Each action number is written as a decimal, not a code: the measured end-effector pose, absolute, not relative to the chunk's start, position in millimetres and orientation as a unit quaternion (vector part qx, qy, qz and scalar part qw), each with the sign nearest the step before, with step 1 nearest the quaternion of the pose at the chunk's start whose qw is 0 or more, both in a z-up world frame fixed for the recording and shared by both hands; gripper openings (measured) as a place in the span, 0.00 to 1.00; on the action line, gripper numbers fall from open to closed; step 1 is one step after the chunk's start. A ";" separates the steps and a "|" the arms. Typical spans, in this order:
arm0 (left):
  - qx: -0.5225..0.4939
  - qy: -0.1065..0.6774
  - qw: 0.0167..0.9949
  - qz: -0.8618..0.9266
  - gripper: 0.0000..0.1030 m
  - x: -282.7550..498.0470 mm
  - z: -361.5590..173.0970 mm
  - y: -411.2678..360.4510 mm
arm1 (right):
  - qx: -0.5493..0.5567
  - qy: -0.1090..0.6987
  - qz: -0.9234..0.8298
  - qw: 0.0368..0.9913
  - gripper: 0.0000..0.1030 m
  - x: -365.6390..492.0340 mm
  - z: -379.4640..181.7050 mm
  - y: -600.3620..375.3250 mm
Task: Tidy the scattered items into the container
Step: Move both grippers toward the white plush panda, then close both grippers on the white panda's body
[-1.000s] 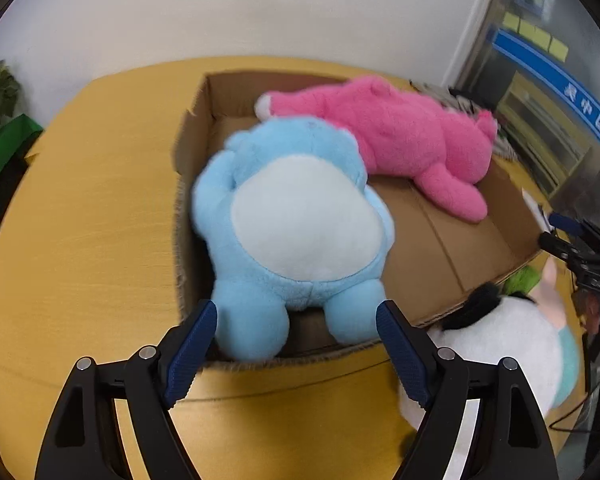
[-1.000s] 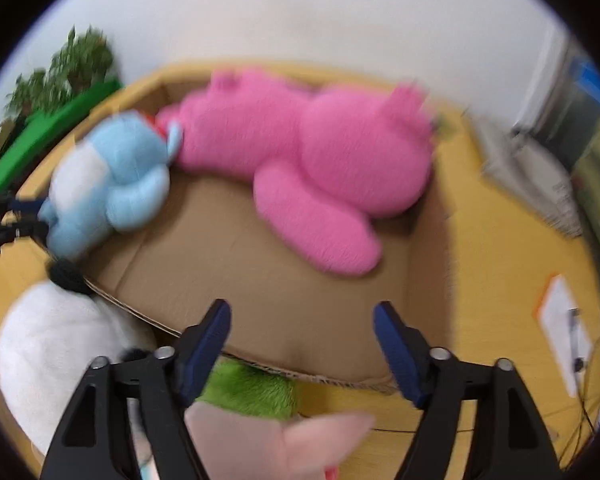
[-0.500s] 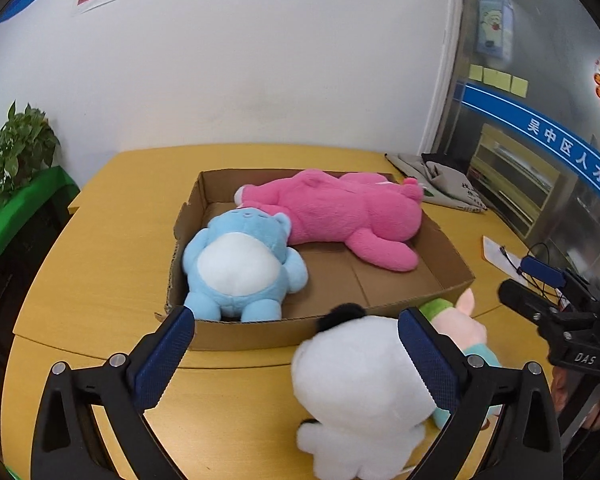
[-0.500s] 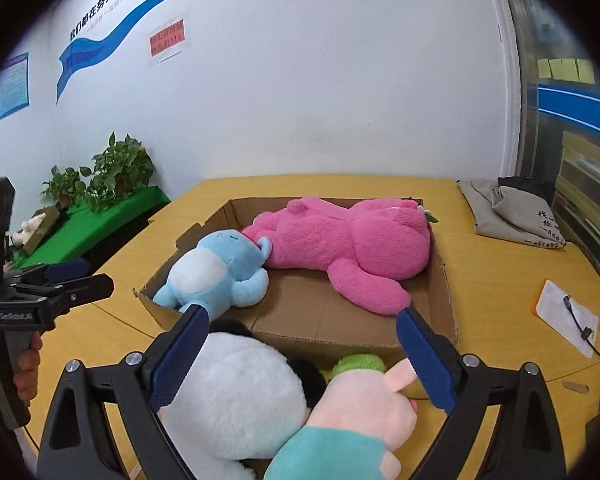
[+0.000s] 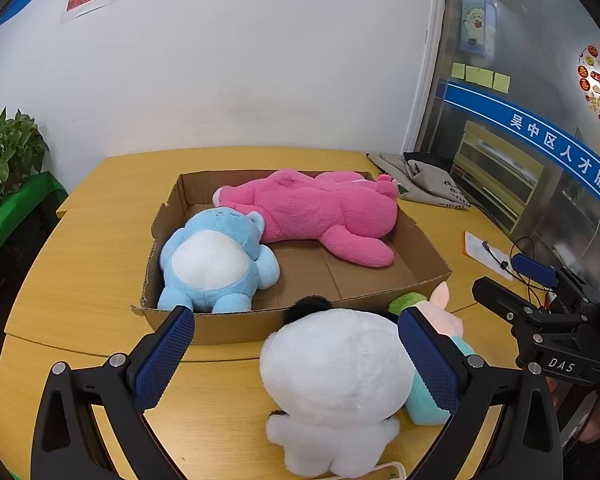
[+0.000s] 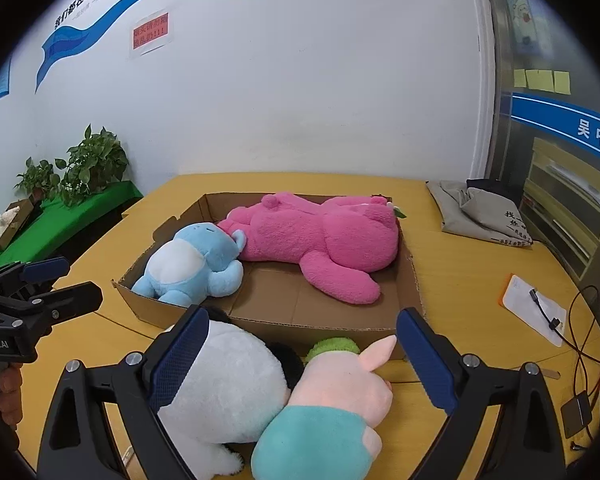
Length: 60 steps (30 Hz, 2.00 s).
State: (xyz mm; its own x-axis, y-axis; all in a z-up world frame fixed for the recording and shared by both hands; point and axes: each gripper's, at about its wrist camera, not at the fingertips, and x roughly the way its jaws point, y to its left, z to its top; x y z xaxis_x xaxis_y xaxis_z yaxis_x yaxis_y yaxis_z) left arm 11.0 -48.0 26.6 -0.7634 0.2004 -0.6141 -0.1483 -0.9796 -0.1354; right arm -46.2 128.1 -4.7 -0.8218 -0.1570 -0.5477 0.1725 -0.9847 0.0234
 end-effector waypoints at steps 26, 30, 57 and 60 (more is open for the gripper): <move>-0.345 -0.045 0.140 0.927 1.00 10.2 17.3 -39.4 | 0.297 0.024 -0.950 0.092 0.93 -39.7 -8.7 131.0; -0.354 -0.049 0.174 0.917 1.00 6.2 10.3 -42.4 | 0.290 0.039 -0.947 0.131 0.93 -32.7 -12.5 128.8; -0.456 -0.054 0.329 0.825 0.74 -52.0 -77.0 -39.0 | 0.366 0.184 -0.867 0.283 0.83 -55.5 -119.6 31.6; -0.454 -0.056 0.324 0.828 0.71 -48.3 -74.7 -38.3 | 0.360 0.167 -0.874 0.280 0.73 -49.9 -116.5 35.9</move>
State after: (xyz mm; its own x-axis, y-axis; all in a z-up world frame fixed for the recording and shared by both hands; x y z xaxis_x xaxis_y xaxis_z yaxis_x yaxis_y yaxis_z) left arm -48.3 -38.3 -74.7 -0.3782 0.5880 -0.7150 -0.4862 -0.7834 -0.3870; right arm -49.9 35.9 -116.5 -0.5838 -0.3690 -0.7232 0.6095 -0.7877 -0.0900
